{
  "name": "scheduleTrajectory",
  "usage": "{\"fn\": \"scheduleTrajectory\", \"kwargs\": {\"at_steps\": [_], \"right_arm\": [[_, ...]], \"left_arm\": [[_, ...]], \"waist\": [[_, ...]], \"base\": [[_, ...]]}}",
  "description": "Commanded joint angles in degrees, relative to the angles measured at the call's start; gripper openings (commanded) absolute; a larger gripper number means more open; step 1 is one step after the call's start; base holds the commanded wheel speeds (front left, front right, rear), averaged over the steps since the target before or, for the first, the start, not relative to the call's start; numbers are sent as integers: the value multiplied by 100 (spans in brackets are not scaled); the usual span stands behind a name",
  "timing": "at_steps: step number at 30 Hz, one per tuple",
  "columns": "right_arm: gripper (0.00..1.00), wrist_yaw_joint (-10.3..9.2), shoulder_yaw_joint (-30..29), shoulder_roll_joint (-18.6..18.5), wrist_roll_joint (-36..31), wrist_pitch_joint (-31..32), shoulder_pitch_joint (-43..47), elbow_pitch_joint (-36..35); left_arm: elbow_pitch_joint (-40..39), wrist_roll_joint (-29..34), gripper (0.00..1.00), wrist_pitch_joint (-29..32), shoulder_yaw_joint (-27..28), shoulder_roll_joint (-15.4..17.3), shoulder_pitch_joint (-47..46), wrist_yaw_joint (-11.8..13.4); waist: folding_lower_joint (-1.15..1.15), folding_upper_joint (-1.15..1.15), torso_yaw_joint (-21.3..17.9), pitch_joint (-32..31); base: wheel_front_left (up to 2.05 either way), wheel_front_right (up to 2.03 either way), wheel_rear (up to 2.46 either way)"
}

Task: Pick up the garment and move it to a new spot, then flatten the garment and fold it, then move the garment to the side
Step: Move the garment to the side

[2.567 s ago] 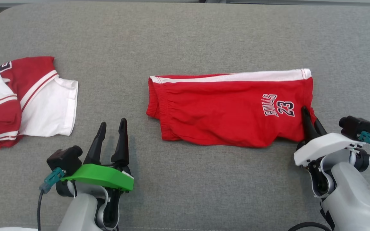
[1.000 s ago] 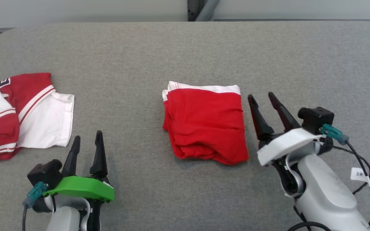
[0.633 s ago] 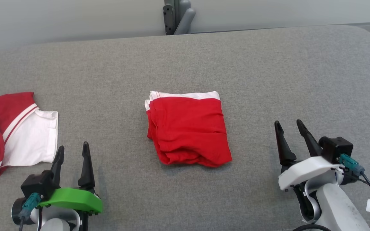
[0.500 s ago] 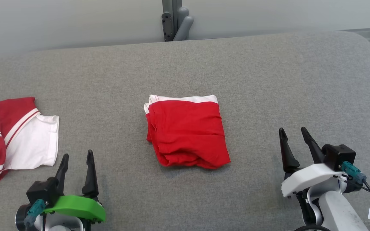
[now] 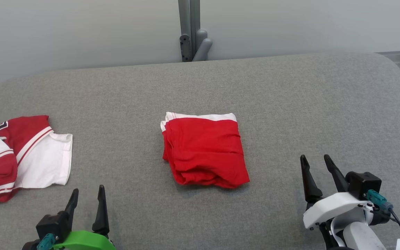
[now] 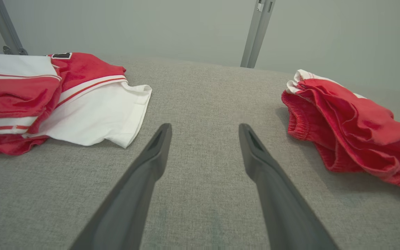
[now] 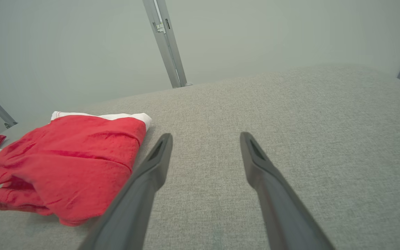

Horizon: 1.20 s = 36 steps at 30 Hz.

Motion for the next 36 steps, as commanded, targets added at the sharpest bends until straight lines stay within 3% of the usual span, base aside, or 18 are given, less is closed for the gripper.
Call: {"fn": "scheduleTrajectory", "kwargs": {"at_steps": [1,13,23,29,36], "right_arm": [[100,-1,30,-10,45,-1,41,17],[100,-1,149,-8,155,-1,-54,12],[100,-1,612,-7,496,-1,-653,108],[100,-1,1365,-9,937,-1,-1266,792],[100,-1,1726,-14,1638,-1,-1851,1460]], "left_arm": [[21,63,100,-1,-5,16,98,16],[-25,-17,100,-1,-153,17,-11,33],[-207,-94,100,-1,-491,16,-447,41],[-193,-168,100,-1,-733,15,-692,53],[-187,-195,100,-1,-862,15,-876,66]], "waist": [[0,0,10,1],[0,0,94,204],[0,0,414,1025],[0,0,615,1414],[0,0,806,1567]], "base": [[0,0,0],[0,0,0],[0,0,0],[0,0,0],[0,0,0]]}}
